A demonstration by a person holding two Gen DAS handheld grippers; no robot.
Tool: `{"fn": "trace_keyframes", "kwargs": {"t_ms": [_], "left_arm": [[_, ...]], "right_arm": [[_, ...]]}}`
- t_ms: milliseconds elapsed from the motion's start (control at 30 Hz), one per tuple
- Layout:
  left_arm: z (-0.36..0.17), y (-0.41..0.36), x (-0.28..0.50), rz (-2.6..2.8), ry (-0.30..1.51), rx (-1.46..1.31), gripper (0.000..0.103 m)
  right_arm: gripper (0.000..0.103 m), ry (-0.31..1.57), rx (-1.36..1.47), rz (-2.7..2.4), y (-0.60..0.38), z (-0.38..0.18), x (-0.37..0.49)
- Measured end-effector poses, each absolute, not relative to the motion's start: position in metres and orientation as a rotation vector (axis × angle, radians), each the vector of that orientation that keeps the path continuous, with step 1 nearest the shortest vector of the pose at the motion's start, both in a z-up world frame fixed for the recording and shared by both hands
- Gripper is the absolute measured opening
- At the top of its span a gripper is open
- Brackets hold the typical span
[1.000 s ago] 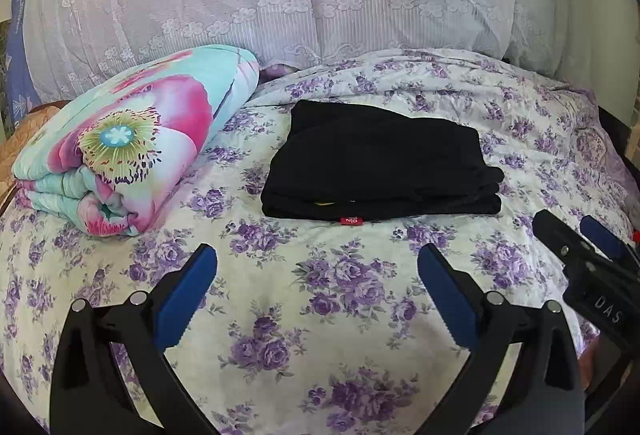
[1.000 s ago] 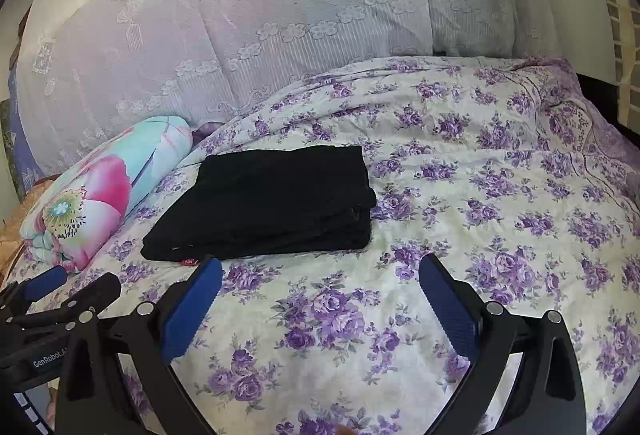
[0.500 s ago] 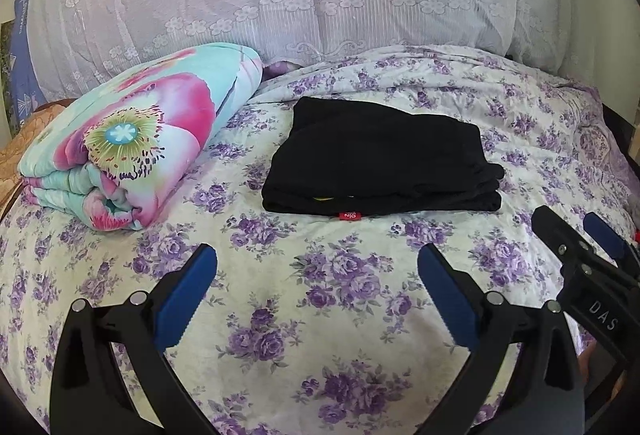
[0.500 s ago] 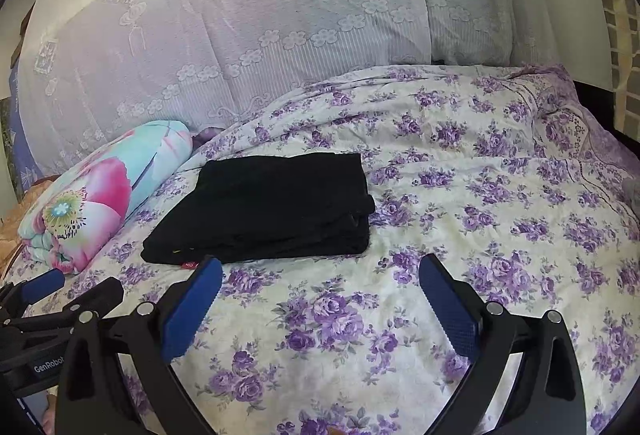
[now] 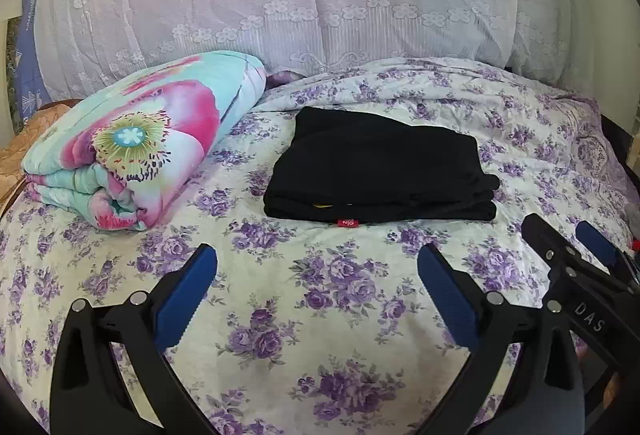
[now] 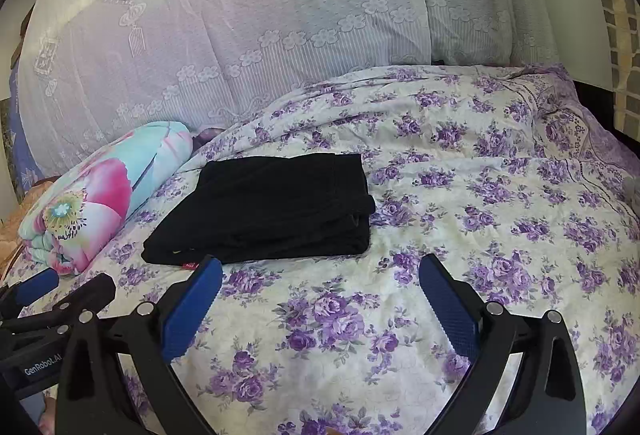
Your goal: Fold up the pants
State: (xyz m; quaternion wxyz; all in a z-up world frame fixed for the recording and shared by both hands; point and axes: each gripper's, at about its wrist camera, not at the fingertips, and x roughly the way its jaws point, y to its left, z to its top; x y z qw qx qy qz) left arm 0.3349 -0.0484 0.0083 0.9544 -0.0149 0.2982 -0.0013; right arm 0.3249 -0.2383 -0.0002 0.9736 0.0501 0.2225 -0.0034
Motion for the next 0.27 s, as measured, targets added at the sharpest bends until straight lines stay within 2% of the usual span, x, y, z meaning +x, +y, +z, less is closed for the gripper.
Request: {"fn": "trace_keyframes", "kwargs": {"t_ms": [267], "left_arm": [[0.0051,-0.05,0.3388,0.013,0.627,-0.017,0.098]], "right_arm": [[0.099,0.444,0.094,-0.006,-0.2362,-0.001,0.3239]]}}
